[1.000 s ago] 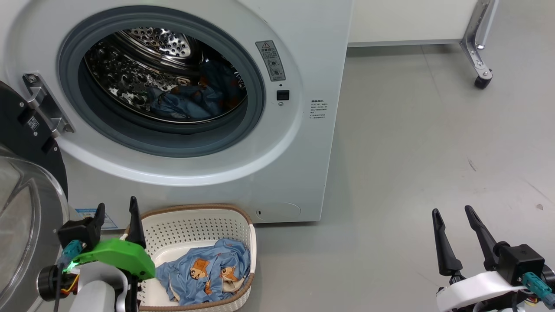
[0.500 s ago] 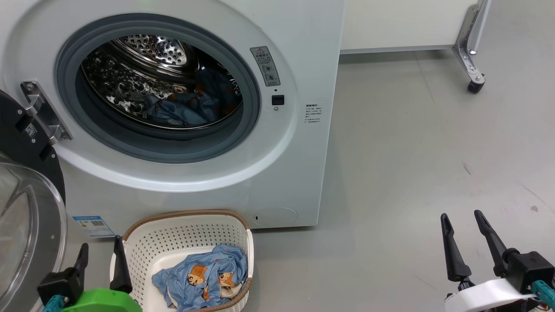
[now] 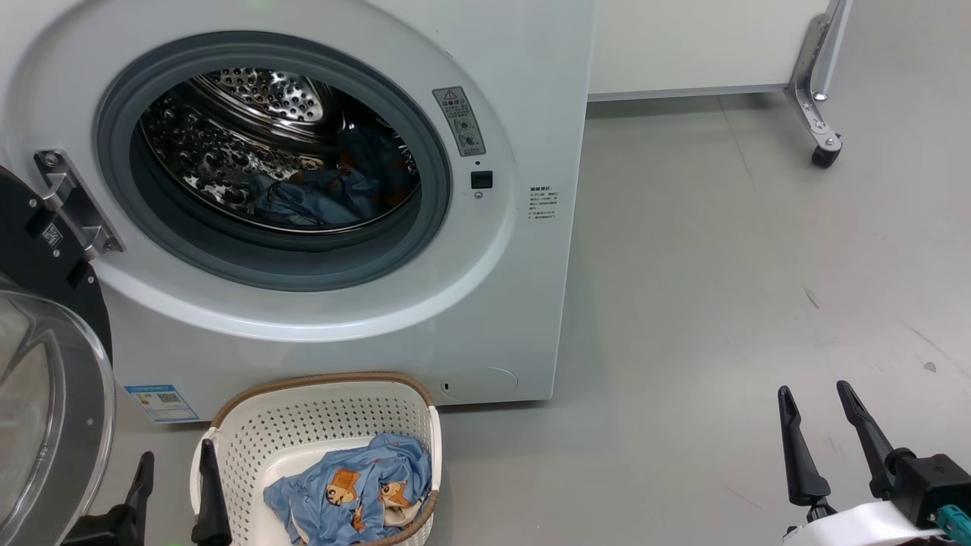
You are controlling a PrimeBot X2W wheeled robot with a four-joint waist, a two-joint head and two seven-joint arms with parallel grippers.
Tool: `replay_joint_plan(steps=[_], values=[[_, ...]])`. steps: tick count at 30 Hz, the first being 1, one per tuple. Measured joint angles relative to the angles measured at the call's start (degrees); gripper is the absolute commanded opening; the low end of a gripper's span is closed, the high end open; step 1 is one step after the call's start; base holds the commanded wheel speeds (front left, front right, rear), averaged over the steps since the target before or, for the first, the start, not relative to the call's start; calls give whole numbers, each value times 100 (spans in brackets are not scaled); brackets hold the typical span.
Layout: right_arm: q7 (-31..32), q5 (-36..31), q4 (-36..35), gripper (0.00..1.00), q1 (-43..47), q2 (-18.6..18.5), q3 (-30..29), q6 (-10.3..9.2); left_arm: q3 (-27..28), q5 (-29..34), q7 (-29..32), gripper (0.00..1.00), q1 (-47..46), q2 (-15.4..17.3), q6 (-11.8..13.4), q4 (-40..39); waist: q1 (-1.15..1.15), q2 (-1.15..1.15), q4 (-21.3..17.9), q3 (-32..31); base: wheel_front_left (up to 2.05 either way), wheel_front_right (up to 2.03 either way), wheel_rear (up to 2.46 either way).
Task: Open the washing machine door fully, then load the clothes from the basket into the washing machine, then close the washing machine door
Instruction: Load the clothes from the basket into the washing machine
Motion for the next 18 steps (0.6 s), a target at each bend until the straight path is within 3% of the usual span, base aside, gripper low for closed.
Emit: replay_joint_plan(steps=[18], values=[[0,0,-142,100,9,53,158,0,-281,-14,-14,100,394,22,-34,-603,0,0,-98,275,0,0,0]])
